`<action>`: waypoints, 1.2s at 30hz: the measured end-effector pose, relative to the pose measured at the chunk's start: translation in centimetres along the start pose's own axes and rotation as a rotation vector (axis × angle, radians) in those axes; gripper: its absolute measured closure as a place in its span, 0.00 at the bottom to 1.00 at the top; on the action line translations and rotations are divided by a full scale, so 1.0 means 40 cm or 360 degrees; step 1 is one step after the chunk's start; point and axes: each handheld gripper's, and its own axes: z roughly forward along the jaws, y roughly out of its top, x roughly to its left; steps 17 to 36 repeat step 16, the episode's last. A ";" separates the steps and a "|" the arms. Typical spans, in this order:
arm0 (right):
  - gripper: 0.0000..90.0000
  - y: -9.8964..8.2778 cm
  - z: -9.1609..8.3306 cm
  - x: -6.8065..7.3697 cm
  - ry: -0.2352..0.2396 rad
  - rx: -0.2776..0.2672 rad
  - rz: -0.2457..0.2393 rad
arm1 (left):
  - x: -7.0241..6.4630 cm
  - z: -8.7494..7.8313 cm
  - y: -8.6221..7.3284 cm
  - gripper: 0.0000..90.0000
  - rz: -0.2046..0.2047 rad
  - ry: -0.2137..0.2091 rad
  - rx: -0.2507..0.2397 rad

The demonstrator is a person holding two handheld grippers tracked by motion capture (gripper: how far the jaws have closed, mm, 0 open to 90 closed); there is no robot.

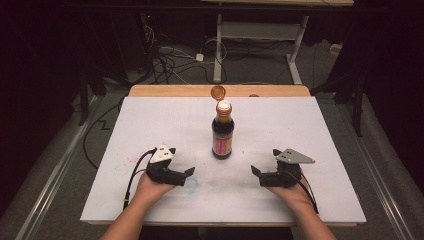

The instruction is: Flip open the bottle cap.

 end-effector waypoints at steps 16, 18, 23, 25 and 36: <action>0.00 -0.041 -0.063 0.005 -0.0050 -0.0037 -0.0051 | 0.020 -0.112 -0.023 0.00 0.0073 0.0094 -0.0006; 0.00 -0.041 -0.063 0.005 -0.0050 -0.0037 -0.0051 | 0.020 -0.112 -0.023 0.00 0.0073 0.0094 -0.0006; 0.00 -0.041 -0.063 0.005 -0.0050 -0.0037 -0.0051 | 0.020 -0.112 -0.023 0.00 0.0073 0.0094 -0.0006; 0.00 -0.041 -0.063 0.005 -0.0050 -0.0037 -0.0051 | 0.020 -0.112 -0.023 0.00 0.0073 0.0094 -0.0006; 0.00 -0.041 -0.063 0.005 -0.0050 -0.0037 -0.0051 | 0.020 -0.112 -0.023 0.00 0.0073 0.0094 -0.0006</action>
